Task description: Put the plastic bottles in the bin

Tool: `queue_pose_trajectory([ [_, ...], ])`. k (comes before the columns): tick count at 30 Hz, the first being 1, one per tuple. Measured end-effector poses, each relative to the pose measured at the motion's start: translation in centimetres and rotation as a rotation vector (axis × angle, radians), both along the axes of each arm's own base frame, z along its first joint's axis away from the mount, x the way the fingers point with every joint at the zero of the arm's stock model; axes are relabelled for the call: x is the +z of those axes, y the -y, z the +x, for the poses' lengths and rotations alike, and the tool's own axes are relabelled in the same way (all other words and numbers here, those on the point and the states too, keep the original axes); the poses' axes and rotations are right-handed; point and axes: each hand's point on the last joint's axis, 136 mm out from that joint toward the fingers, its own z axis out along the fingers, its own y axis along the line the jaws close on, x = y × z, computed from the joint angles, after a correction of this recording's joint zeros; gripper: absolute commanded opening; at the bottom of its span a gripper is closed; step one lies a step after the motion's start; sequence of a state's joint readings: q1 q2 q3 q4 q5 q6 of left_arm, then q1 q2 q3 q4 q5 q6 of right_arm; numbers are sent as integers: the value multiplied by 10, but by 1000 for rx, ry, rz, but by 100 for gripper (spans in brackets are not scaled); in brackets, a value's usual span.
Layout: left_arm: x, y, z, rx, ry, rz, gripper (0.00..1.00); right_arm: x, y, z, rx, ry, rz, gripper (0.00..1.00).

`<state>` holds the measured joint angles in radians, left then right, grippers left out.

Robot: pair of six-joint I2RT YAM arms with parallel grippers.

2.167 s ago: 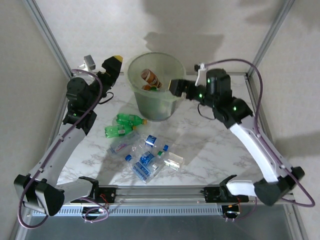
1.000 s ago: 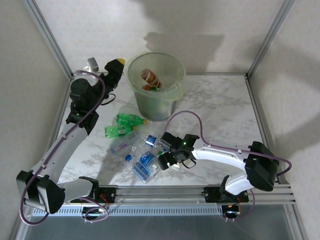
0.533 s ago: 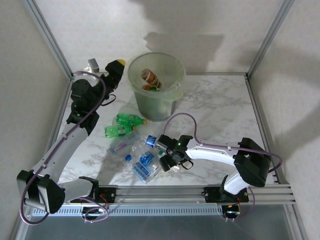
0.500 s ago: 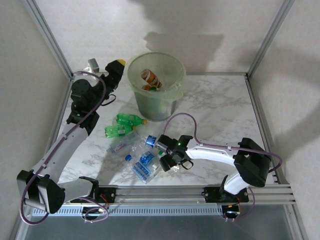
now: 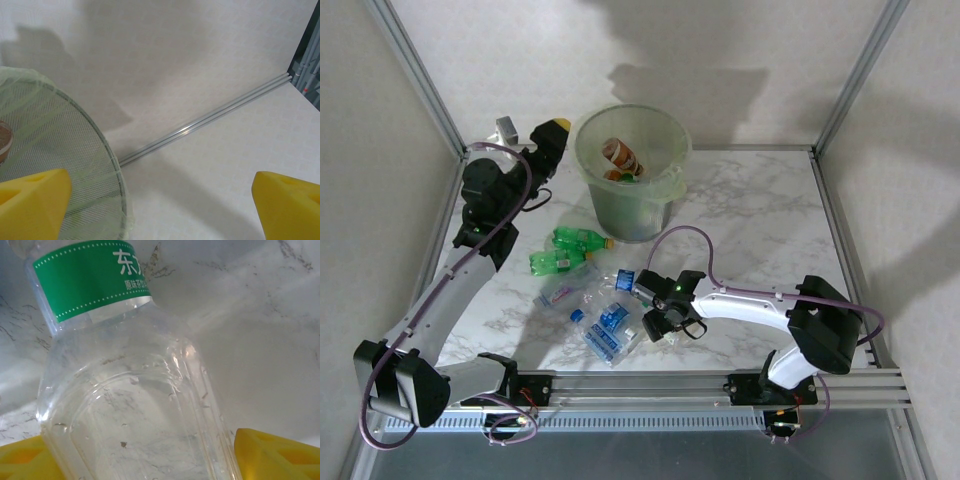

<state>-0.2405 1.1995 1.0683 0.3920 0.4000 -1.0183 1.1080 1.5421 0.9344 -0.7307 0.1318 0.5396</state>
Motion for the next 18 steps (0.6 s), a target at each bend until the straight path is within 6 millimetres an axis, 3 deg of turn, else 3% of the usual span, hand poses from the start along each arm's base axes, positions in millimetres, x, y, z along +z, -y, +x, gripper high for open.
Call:
queue_pose_trajectory([
  [11,-1,0,0,-1,-4,-5,92,3,4,-1,-6,2,-11,60],
  [14,-1,0,0,-1,-5,-5,92,15,2,1,-7,20,18,59],
  [18,-1,0,0,-2,-5,-5,92,48,-7,9,-11,85,111,59],
])
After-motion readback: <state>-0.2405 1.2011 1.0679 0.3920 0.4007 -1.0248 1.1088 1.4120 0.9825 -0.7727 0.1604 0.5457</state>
